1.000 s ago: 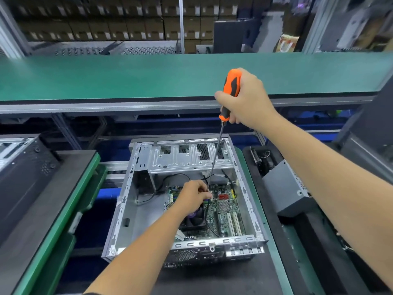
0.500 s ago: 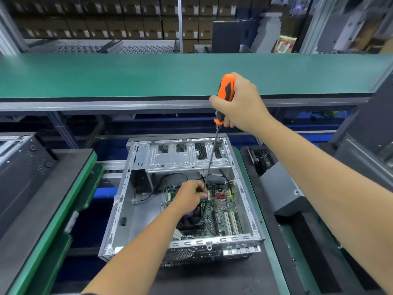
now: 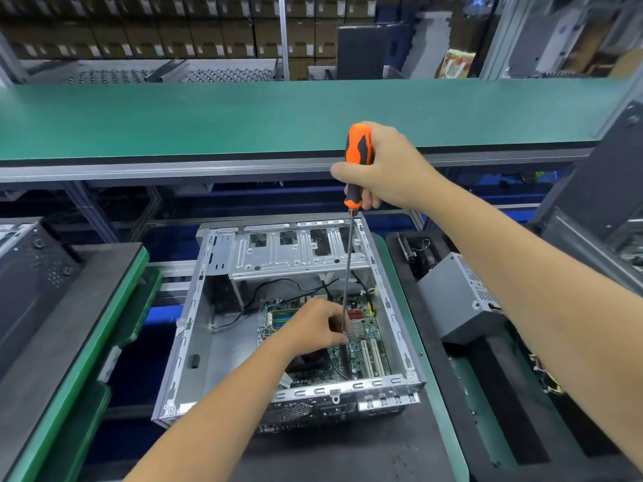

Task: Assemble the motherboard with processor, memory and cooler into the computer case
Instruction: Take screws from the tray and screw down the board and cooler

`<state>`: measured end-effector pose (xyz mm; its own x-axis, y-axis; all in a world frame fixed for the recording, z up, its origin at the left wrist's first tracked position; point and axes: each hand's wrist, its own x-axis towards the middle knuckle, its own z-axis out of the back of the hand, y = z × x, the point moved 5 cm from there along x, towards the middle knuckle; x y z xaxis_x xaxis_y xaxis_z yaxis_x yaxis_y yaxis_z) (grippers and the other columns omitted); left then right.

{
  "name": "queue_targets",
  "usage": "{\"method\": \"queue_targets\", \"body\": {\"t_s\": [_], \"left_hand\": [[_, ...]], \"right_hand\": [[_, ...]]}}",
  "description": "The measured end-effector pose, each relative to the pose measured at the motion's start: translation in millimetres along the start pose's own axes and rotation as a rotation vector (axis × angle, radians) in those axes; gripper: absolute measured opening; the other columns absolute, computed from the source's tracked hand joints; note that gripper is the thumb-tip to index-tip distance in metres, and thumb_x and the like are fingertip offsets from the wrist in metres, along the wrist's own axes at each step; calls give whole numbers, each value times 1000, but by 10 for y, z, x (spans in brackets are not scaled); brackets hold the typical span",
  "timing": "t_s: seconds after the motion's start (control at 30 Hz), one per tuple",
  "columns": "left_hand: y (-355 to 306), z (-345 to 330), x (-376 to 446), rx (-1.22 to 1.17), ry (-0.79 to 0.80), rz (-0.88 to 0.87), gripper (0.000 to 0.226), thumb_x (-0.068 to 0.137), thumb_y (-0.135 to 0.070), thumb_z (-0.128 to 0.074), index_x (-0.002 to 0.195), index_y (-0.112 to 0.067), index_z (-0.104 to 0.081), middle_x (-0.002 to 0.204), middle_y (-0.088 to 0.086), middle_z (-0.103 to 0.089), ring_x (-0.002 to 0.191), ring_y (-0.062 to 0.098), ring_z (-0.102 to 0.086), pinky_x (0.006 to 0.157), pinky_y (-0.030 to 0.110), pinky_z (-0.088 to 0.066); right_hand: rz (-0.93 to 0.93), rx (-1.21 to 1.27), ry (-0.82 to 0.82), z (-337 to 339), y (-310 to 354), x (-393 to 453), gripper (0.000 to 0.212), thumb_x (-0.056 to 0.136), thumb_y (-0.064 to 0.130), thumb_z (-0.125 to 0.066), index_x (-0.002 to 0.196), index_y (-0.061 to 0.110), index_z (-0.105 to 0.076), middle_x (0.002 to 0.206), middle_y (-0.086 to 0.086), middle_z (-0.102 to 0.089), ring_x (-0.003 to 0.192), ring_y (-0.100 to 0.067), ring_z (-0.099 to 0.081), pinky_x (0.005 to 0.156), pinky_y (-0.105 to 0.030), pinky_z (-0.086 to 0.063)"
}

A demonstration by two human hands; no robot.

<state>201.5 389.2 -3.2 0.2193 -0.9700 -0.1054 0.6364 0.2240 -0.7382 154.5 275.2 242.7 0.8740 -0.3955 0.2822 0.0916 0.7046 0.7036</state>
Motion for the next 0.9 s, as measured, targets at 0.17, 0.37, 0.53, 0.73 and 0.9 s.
{"method": "queue_targets", "body": {"t_s": [0.17,0.37,0.53,0.73,0.9], "left_hand": [[-40,-157,-87,-128,254,30,11,72,-17,-81,80,-13,-75,75,-5,-72,73,5,-66,72,18,-51],[-117,-304,-119,-7,381,11,6,75,-15,-78,80,-17,-75,76,-11,-69,71,-1,-62,69,10,-45],[-148,-392,-116,89,461,-11,11,79,-7,-70,86,-14,-73,85,-3,-70,73,-1,-60,72,15,-49],[-228,-544,-103,250,572,-62,12,76,-1,-59,80,-6,-70,73,4,-64,61,8,-51,55,15,-40],[-228,-557,-78,213,578,-45,11,76,-2,-62,77,-10,-69,61,-15,-55,57,-3,-49,56,13,-41]], "right_hand": [[11,165,188,-94,-20,-47,32,87,19,-68,87,-5,-47,67,-19,-69,44,-20,-61,39,-24,-47],[39,135,273,-206,-71,-108,36,88,24,-68,85,-4,-46,68,-15,-71,48,-24,-64,44,-27,-50],[34,167,311,-270,-119,-186,39,86,25,-69,89,-5,-45,70,-20,-69,48,-26,-65,43,-26,-48],[22,224,423,-351,-187,-290,37,88,23,-70,98,-5,-48,77,-20,-70,52,-29,-66,48,-28,-51],[28,237,438,-274,-163,-355,29,89,18,-70,99,0,-50,76,-15,-71,53,-28,-66,49,-29,-53]]}}
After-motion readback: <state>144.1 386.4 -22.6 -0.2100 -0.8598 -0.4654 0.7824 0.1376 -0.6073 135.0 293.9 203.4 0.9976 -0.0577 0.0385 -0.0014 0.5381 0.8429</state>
